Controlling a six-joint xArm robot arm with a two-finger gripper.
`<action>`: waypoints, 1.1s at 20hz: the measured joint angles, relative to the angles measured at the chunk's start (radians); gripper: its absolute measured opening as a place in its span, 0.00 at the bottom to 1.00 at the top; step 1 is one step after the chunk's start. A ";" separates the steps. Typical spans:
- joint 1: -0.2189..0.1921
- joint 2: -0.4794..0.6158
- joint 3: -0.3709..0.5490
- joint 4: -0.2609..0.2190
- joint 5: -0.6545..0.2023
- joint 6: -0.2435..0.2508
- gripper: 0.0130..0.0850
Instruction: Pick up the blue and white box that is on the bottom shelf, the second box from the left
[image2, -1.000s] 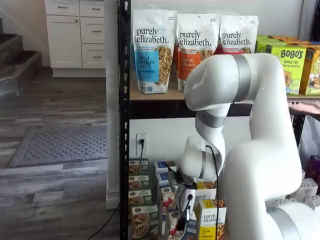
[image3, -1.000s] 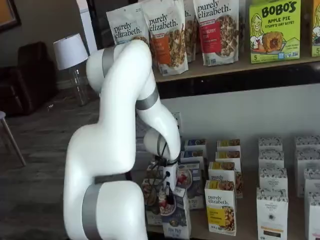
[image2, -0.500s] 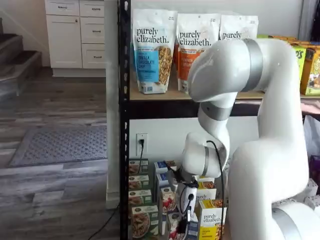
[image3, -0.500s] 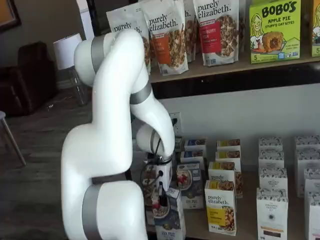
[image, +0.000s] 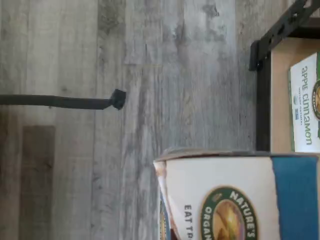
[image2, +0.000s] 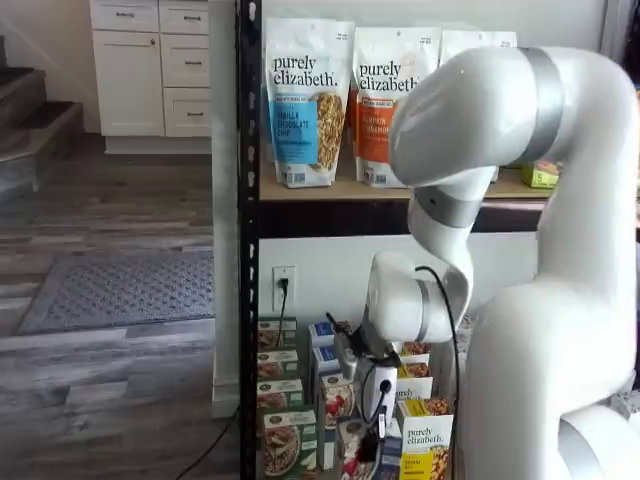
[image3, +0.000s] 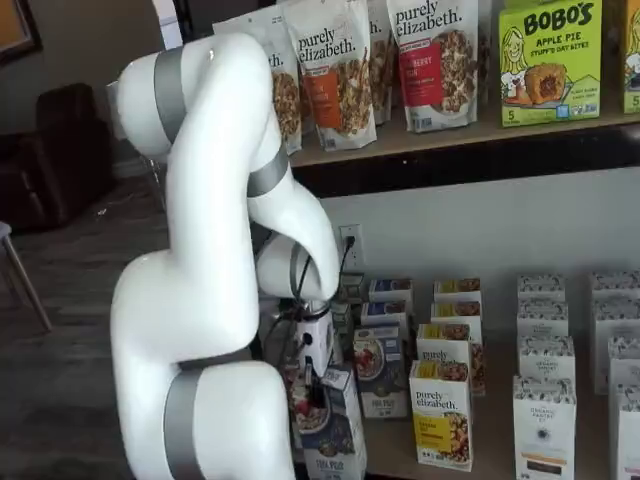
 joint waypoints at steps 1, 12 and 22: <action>0.004 -0.029 0.015 -0.012 0.012 0.016 0.39; 0.019 -0.290 0.087 -0.054 0.206 0.088 0.39; 0.011 -0.524 0.105 -0.093 0.400 0.135 0.39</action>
